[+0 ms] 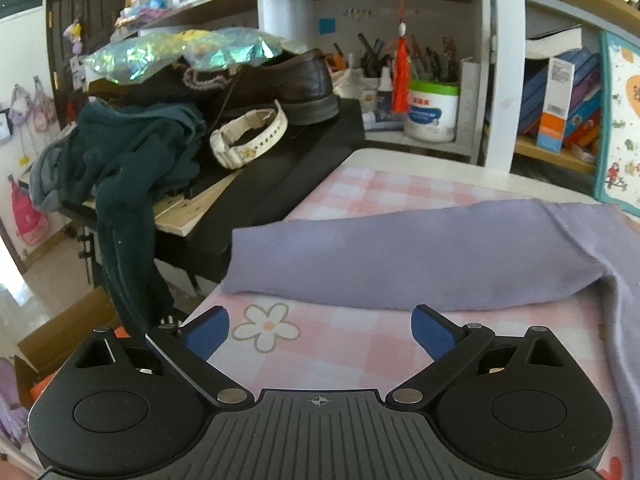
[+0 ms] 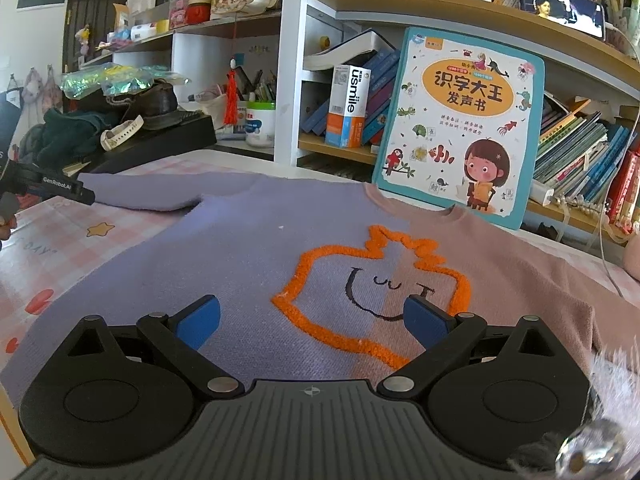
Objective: Fold clothes
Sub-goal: 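Move the left gripper along the lavender sleeve toward its cuff, then grasp the lavender sleeve cuff with the left gripper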
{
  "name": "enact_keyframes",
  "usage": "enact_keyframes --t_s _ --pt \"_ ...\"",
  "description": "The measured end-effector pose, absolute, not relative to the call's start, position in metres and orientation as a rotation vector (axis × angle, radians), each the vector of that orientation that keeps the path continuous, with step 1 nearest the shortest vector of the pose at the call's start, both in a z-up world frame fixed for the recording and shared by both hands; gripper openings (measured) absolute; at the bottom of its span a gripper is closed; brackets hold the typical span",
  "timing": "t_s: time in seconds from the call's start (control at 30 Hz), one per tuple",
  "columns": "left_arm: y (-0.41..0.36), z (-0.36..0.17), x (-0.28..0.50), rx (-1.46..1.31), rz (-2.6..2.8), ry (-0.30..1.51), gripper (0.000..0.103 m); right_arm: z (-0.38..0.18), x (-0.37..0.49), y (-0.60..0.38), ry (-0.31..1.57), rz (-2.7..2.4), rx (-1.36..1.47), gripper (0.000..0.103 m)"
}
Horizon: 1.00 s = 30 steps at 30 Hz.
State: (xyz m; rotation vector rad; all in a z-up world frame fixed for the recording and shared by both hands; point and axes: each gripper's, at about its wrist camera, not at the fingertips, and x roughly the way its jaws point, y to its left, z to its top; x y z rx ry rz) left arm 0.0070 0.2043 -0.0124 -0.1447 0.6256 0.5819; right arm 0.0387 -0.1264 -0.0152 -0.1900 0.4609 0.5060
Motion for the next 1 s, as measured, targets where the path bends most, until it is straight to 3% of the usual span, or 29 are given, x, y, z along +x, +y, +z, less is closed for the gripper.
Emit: enact_keyframes --t_s 0.43,0.5,0.6,0.73,1.0 --pt "0.242 -0.014 0.008 -0.302 0.620 0.598 0.097 -0.016 0.039 -0.124 0.472 0.523 -0.194 0.100" --pt "0.251 -0.013 0.011 -0.338 0.630 0.584 0.093 -0.016 0.039 -0.124 0.471 0.521 -0.198 0.100" --pt "0.258 -0.012 0.016 -0.356 0.637 0.574 0.078 -0.016 0.039 -0.124 0.470 0.520 -0.196 0.100" --pt "0.262 -0.011 0.021 -0.398 0.631 0.551 0.048 -0.015 0.040 -0.126 0.479 0.526 -0.186 0.100" --pt "0.260 -0.014 0.023 -0.561 0.518 0.489 0.045 -0.015 0.041 -0.124 0.485 0.533 -0.202 0.100"
